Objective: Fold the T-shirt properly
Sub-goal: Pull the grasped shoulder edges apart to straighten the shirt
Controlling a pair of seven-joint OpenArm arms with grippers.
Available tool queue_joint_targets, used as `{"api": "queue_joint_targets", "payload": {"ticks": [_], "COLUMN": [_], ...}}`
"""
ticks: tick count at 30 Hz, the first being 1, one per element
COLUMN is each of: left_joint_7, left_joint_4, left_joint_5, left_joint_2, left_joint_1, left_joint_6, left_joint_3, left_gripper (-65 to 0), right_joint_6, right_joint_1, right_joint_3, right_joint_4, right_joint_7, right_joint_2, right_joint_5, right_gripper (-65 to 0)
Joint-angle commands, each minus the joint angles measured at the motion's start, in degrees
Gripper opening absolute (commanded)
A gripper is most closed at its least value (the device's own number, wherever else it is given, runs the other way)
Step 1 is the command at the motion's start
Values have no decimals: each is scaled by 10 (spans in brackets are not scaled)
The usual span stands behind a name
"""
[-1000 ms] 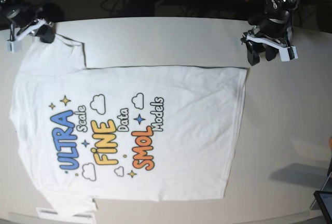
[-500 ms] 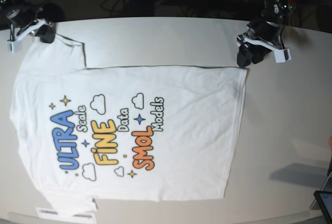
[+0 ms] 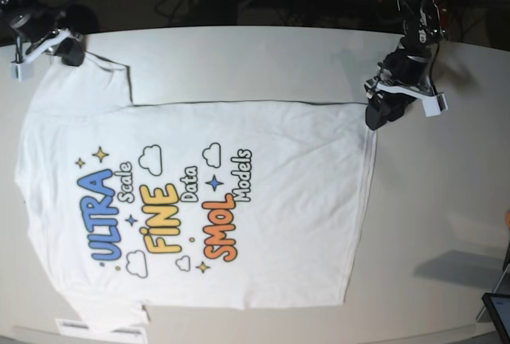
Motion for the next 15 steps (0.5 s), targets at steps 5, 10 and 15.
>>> {"api": "queue_joint_targets", "payload": {"ticks": [5,10,15], "left_joint_7": [33,33,33], "left_joint_4": [-2,-2,-2], "left_joint_5": [14,14,14], "left_joint_2": [3,2,2], "left_joint_1": [4,1,-8], "left_joint_6": [13,13,13], "left_joint_3": [9,34,45], "left_gripper": [-299,-301,-302], "right_joint_6": [-5,-5,-5], "right_joint_1": [-7,-7,-7], "right_joint_3": [-2,-2,-2], "right_joint_4": [-2,-2,-2], "right_joint_7": [-35,-35,-35], "right_joint_2": [2,2,2], "right_joint_5": [-41,-41,-41], "right_gripper": [-650,-650,-650]}}
